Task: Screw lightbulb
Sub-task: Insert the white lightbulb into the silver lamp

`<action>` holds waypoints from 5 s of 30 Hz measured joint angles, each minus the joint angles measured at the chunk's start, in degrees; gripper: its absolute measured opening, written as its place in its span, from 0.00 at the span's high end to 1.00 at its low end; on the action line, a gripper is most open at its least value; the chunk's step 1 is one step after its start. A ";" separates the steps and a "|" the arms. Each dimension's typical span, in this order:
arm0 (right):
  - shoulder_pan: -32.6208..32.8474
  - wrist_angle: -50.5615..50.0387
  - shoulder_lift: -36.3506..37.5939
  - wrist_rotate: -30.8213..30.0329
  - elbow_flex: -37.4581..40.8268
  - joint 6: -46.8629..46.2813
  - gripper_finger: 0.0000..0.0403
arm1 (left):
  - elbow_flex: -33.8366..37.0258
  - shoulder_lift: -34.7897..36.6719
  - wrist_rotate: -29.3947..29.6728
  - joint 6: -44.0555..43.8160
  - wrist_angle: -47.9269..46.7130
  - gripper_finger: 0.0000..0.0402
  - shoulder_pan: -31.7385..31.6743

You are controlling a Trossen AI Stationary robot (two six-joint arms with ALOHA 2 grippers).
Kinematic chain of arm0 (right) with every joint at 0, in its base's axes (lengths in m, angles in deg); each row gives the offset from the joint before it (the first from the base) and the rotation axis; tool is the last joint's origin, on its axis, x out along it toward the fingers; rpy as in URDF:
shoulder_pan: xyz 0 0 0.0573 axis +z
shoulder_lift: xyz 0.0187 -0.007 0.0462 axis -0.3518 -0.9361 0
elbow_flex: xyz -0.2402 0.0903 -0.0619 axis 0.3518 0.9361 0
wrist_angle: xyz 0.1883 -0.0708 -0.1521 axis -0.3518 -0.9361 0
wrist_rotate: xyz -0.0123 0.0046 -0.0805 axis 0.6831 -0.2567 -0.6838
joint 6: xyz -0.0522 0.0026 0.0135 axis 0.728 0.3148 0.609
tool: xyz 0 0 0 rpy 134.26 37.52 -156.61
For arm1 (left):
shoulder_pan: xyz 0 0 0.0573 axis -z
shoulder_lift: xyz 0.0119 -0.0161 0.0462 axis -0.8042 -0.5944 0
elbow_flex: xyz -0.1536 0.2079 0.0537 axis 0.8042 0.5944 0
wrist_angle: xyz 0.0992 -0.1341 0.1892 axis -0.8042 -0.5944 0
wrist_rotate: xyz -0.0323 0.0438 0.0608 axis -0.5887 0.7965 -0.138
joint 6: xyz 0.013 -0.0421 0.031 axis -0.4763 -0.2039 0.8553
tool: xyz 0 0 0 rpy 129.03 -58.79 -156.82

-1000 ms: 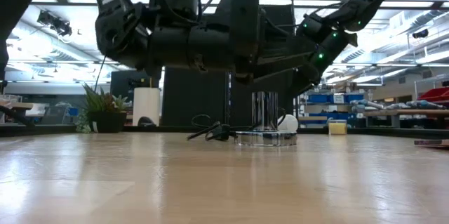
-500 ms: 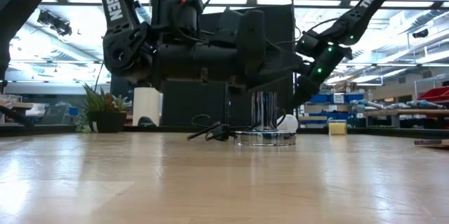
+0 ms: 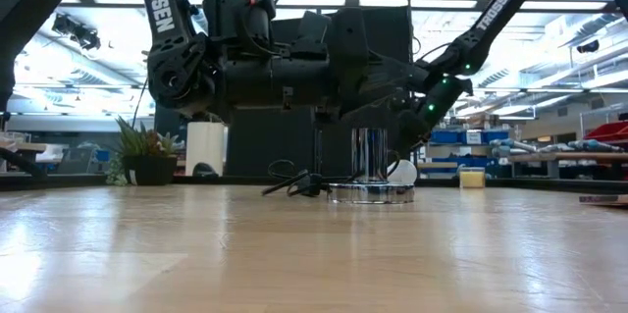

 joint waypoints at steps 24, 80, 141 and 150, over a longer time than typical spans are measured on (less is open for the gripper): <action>9.75 -7.28 -0.97 -4.97 -1.08 -7.39 0.27 | 4.23 7.04 10.02 9.27 -0.14 0.45 -1.70; 30.20 9.98 11.29 -39.39 14.56 -35.08 0.26 | 14.84 19.57 18.77 13.11 -7.06 0.44 1.89; 22.83 43.15 -1.06 -42.30 24.38 -37.38 0.18 | 14.80 19.55 17.68 12.33 -11.68 0.44 3.10; 21.40 36.32 -1.01 -37.47 20.22 -36.77 0.35 | 14.80 19.55 17.68 12.34 -11.87 0.44 3.10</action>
